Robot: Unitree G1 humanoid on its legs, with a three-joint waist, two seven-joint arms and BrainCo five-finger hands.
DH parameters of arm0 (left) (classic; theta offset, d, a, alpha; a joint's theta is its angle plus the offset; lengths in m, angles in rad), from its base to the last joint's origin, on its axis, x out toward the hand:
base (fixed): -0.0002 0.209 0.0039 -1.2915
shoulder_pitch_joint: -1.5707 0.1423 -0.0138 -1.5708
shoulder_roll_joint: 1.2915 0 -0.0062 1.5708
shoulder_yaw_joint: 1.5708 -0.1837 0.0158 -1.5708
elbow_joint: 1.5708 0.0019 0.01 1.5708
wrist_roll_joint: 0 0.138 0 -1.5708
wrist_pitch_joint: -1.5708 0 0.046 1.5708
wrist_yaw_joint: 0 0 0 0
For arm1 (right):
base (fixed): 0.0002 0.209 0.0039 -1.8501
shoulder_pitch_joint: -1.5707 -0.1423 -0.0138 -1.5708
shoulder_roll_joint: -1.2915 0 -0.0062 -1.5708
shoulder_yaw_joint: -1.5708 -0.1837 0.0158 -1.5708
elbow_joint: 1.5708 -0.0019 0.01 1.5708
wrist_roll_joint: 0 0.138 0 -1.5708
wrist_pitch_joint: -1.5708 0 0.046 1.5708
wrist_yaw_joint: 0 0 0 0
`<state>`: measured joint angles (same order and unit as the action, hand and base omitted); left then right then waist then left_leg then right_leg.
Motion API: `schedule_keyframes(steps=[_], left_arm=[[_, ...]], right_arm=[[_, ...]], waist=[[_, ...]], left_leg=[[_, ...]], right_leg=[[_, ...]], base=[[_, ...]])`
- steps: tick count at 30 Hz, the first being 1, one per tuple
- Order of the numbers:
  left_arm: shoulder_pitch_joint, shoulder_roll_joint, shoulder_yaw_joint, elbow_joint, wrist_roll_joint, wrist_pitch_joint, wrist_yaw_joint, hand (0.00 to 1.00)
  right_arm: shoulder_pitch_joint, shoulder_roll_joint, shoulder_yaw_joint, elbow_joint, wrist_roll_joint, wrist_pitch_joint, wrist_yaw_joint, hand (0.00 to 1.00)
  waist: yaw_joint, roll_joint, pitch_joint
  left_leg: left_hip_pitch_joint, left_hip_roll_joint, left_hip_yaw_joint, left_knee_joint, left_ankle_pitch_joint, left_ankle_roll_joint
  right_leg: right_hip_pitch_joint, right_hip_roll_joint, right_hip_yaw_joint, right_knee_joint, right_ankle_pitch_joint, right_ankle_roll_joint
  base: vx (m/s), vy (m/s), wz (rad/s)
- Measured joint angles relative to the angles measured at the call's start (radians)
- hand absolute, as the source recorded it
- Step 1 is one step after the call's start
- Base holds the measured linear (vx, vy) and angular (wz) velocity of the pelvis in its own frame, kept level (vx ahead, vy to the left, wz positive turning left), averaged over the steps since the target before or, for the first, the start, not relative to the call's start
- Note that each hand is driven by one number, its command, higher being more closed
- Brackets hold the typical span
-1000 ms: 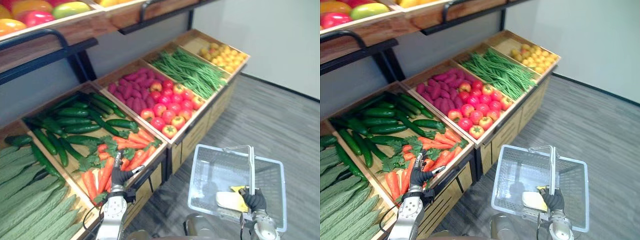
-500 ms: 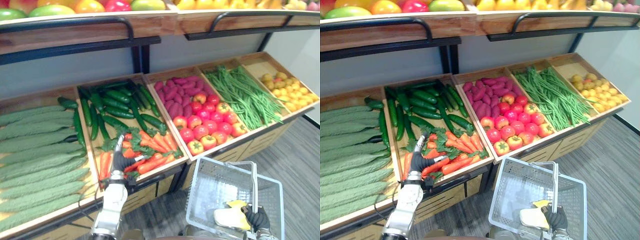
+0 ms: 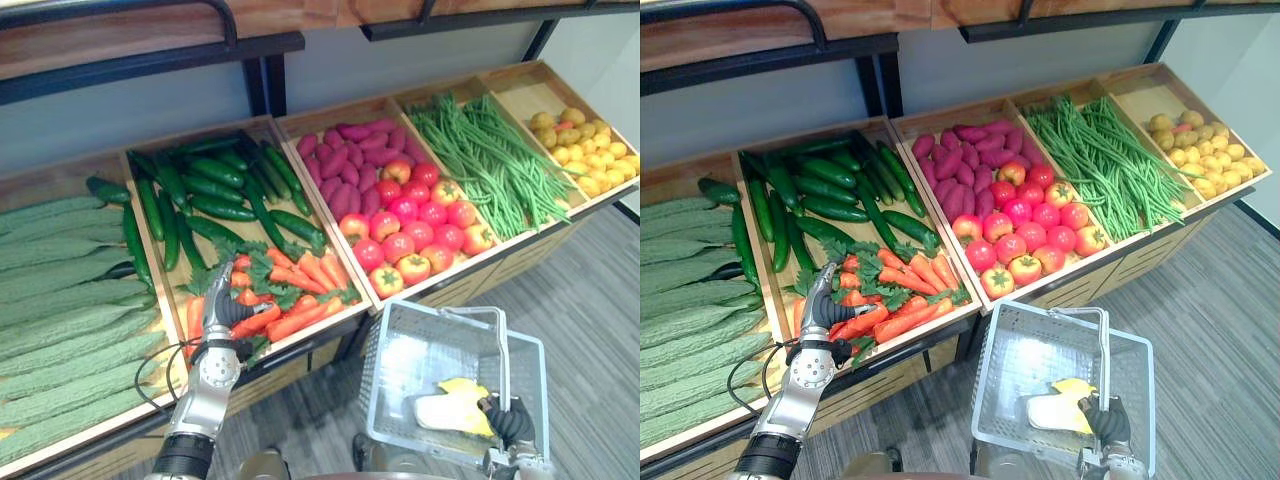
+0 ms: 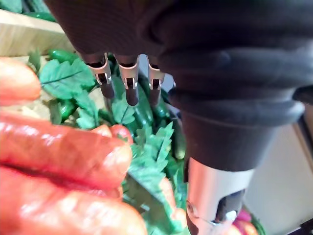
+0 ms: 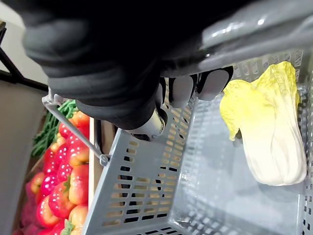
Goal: Pick vegetable in the basket
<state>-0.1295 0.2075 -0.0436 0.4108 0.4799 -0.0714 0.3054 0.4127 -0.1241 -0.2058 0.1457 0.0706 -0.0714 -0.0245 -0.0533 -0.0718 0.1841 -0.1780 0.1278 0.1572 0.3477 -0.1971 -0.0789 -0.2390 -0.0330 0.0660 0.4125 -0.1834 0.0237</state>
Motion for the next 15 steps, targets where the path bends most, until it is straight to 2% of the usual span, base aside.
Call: schedule_keyframes(steps=[4,5,9,15], left_arm=[[-0.049,-0.001,-0.007,0.065,0.024,-0.002,0.005,0.00],[-0.073,-0.001,-0.007,0.097,0.025,-0.004,0.003,1.00],[-0.112,-0.013,-0.005,0.160,0.038,-0.004,0.005,1.00],[-0.176,-0.008,0.005,0.228,0.043,-0.005,0.006,1.00]], right_arm=[[-0.026,-0.008,0.010,0.000,0.000,-0.010,-0.014,1.00],[-0.034,-0.008,0.013,0.000,0.000,-0.014,-0.018,1.00],[-0.043,-0.013,0.018,0.000,0.000,-0.032,-0.021,1.00],[-0.052,-0.014,0.016,-0.001,0.007,-0.033,-0.039,1.00]], waist=[[0.006,0.000,0.026],[0.006,-0.001,0.035],[0.010,0.004,0.048],[0.012,0.005,0.075]], left_leg=[[-0.005,0.002,0.020,0.000,0.001,0.001],[-0.004,0.002,0.025,0.000,0.001,0.001],[-0.017,0.001,0.039,0.000,0.004,0.004],[-0.018,-0.003,0.043,-0.001,0.005,0.005]], right_leg=[[-0.014,0.004,0.020,-0.002,0.013,0.005],[-0.016,0.004,0.025,-0.002,0.017,0.008],[-0.033,0.004,0.038,-0.007,0.029,0.014],[-0.032,0.000,0.044,-0.015,0.035,0.018]], base=[[-0.07,0.009,-0.15],[-0.06,0.014,-0.09],[-0.04,0.014,-0.09],[0.00,0.003,-0.01]])
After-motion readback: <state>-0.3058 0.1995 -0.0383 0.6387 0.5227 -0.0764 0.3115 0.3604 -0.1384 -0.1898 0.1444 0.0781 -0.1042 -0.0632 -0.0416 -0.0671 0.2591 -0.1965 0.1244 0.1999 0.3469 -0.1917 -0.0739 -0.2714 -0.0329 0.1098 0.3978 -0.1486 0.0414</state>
